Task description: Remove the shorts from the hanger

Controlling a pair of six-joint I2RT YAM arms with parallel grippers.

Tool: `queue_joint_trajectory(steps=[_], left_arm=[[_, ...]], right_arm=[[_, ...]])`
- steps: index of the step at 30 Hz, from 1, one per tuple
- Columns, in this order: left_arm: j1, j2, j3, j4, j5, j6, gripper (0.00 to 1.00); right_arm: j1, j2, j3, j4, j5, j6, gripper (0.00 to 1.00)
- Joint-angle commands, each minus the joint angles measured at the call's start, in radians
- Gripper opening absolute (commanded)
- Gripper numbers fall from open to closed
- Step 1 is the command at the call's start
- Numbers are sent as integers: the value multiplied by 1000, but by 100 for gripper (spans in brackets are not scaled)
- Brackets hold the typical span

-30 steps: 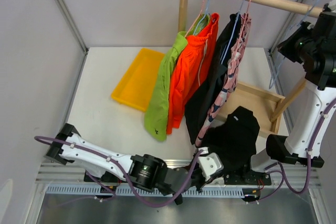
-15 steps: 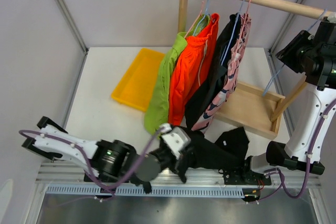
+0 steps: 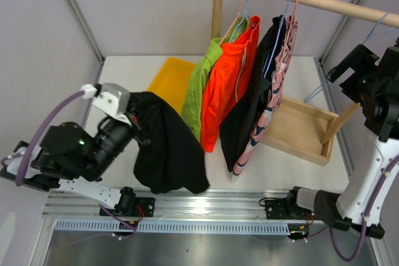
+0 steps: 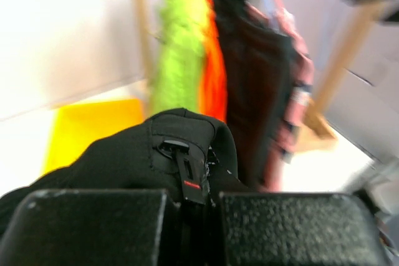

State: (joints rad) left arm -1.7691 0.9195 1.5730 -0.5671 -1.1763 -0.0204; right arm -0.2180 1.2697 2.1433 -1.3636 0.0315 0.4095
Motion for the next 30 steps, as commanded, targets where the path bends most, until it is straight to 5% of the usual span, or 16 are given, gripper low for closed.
queue_joint_trajectory(steps=[1, 4, 15, 18, 21, 25, 26, 30], left_arm=[[37, -95, 26, 214, -100, 337, 0], [36, -143, 2, 648, -125, 661, 0], [106, 37, 54, 1020, -92, 1185, 0], [285, 129, 114, 487, -4, 925, 0], [498, 200, 156, 289, 94, 711, 0], [871, 287, 340, 58, 488, 356, 0], [990, 317, 373, 33, 538, 329, 0], [1172, 527, 696, -71, 702, 260, 0]], right_arm=[[19, -90, -20, -8, 129, -14, 99], [28, -161, -57, -9, 185, -12, 99], [28, -302, -181, 101, -17, -27, 99], [58, -316, -188, 152, -128, -61, 99], [88, -323, -178, 158, -124, -75, 100], [144, -325, -187, 150, -85, -84, 99], [150, -326, -192, 150, -85, -83, 99], [169, -345, -227, 156, -82, -83, 99]])
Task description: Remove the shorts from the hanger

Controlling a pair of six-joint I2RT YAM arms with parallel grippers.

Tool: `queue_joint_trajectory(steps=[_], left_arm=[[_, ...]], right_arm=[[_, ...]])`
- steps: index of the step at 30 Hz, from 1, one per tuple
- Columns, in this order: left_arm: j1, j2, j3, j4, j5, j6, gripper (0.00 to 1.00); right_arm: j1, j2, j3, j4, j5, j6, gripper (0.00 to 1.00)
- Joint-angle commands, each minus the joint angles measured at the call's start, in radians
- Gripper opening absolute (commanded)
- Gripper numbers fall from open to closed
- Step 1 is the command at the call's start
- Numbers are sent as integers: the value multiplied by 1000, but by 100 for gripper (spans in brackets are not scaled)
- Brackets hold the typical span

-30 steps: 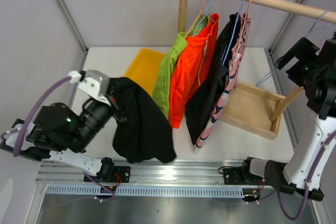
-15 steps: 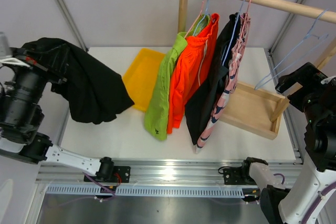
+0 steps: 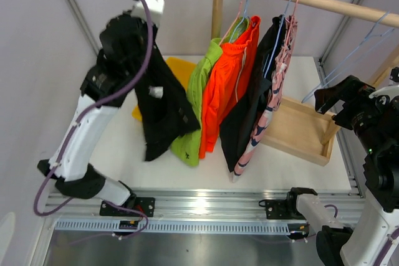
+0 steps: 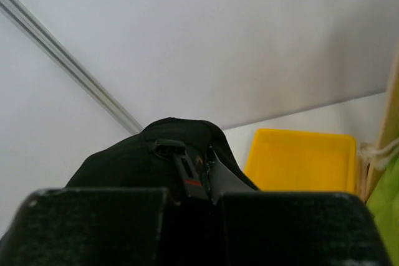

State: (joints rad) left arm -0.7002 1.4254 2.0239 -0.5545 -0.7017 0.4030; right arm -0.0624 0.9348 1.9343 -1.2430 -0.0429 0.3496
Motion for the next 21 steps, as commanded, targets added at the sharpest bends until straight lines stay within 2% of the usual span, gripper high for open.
queue_joint_trajectory(steps=[1, 2, 5, 12, 17, 18, 21], left_arm=[[135, 96, 313, -94, 251, -185, 0], [212, 128, 378, -97, 322, -213, 0], [342, 240, 498, -111, 454, -328, 0], [387, 380, 498, -22, 570, -375, 0], [389, 388, 296, 70, 623, -429, 0], [389, 374, 194, 115, 627, -435, 0], [389, 372, 106, 163, 650, -449, 0]], right_arm=[[18, -13, -29, 37, -6, -24, 99], [24, -17, -32, 39, -5, -24, 99], [44, -19, -40, 33, 12, -26, 99], [107, -39, -58, 25, 101, -38, 100], [107, -62, -116, 54, 103, -29, 99], [107, -67, -139, 57, 104, -26, 99], [107, -79, -167, 71, 98, -17, 99]])
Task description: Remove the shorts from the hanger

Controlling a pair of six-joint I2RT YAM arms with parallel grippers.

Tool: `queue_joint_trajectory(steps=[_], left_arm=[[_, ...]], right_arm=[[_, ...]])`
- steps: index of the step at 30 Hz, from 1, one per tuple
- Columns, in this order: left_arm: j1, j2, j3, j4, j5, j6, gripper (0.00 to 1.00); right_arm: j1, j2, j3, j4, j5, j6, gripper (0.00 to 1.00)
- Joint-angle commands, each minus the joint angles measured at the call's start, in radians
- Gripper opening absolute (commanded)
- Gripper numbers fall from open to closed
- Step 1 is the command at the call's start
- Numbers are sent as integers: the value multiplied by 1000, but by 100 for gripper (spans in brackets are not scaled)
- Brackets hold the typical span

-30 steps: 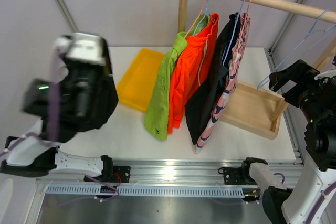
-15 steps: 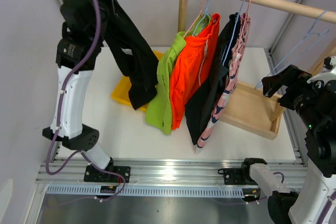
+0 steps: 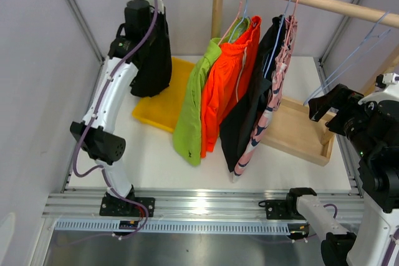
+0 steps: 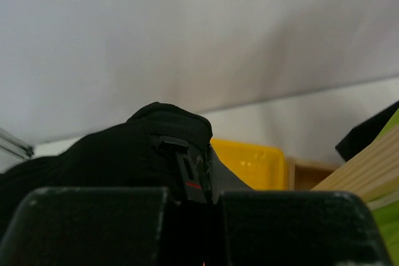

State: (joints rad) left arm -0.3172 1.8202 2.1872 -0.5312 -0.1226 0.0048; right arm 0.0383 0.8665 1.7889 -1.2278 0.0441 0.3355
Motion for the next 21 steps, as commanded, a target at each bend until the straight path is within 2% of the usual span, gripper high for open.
queue_joint_trajectory(steps=[1, 8, 11, 12, 13, 14, 15, 17, 20, 21], left_arm=[[6, -16, -84, 142, 72, -60, 0], [4, -10, -198, 181, 115, -101, 0], [4, 10, -241, 188, 161, -106, 1], [4, 23, -244, 177, 164, -106, 10], [6, 40, -242, 163, 156, -106, 28], [6, 72, -241, 139, 143, -106, 51], [6, 83, -241, 125, 77, -121, 99], [6, 84, -272, 108, 35, -134, 99], [4, -11, -342, 160, 11, -160, 99], [6, -83, -416, 172, 3, -172, 99]], right_arm=[[6, -14, -37, 63, 1, -1, 99], [5, -26, -45, 94, -30, 11, 100], [5, -21, -37, 134, -116, 7, 99], [6, -15, -31, 160, -174, 7, 99], [5, -8, -22, 172, -206, 7, 99], [5, 5, -11, 188, -242, 10, 99], [5, 32, 18, 209, -294, 16, 99], [5, 66, 49, 237, -346, 34, 99], [5, 141, 115, 281, -401, 63, 99], [5, 179, 145, 298, -405, 66, 99]])
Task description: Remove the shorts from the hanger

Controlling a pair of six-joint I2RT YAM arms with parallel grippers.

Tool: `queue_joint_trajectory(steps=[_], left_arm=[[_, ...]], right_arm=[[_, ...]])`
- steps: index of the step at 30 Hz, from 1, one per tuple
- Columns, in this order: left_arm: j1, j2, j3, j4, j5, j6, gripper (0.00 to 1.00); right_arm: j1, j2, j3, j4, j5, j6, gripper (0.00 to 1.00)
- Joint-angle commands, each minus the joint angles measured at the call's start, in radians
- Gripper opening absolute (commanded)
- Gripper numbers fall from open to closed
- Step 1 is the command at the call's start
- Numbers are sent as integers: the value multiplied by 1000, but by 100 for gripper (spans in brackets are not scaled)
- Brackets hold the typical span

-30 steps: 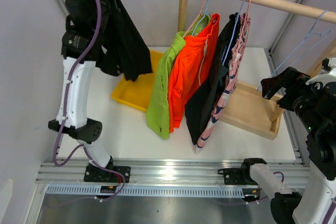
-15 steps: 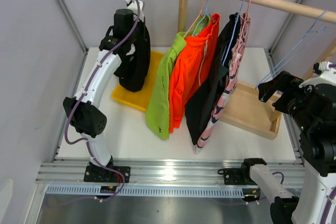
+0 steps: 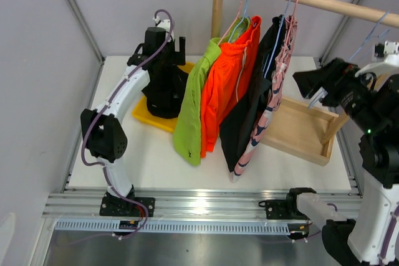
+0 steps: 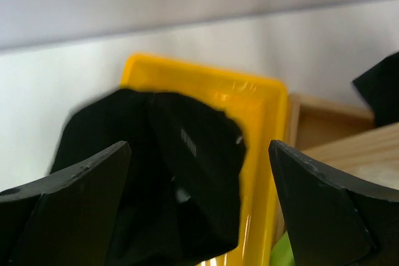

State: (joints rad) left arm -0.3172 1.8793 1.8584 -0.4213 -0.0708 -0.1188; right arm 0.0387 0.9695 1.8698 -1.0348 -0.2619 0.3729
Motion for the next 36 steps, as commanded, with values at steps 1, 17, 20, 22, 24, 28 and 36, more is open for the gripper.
queue_joint_trajectory(steps=[1, 17, 20, 22, 24, 28, 36], left_arm=[[6, -179, -111, 73, -64, -54, 99], [-11, -900, -711, 56, 34, -93, 99], [-11, -980, -772, 50, 39, -94, 99], [-11, -1006, -795, 47, 43, -93, 99], [-11, -1031, -826, 42, 45, -88, 99], [-11, -1054, -846, 35, 51, -90, 99], [-17, -1089, -877, 35, 63, -104, 99]], right_arm=[[6, 95, 75, 117, -100, 34, 99], [70, 336, 48, 272, 150, 3, 73], [79, 350, 32, 303, 179, 6, 69], [86, 354, 9, 321, 191, 14, 64], [95, 359, -20, 347, 199, 20, 60], [124, 374, -63, 377, 213, 35, 56], [165, 383, -72, 384, 260, 26, 10]])
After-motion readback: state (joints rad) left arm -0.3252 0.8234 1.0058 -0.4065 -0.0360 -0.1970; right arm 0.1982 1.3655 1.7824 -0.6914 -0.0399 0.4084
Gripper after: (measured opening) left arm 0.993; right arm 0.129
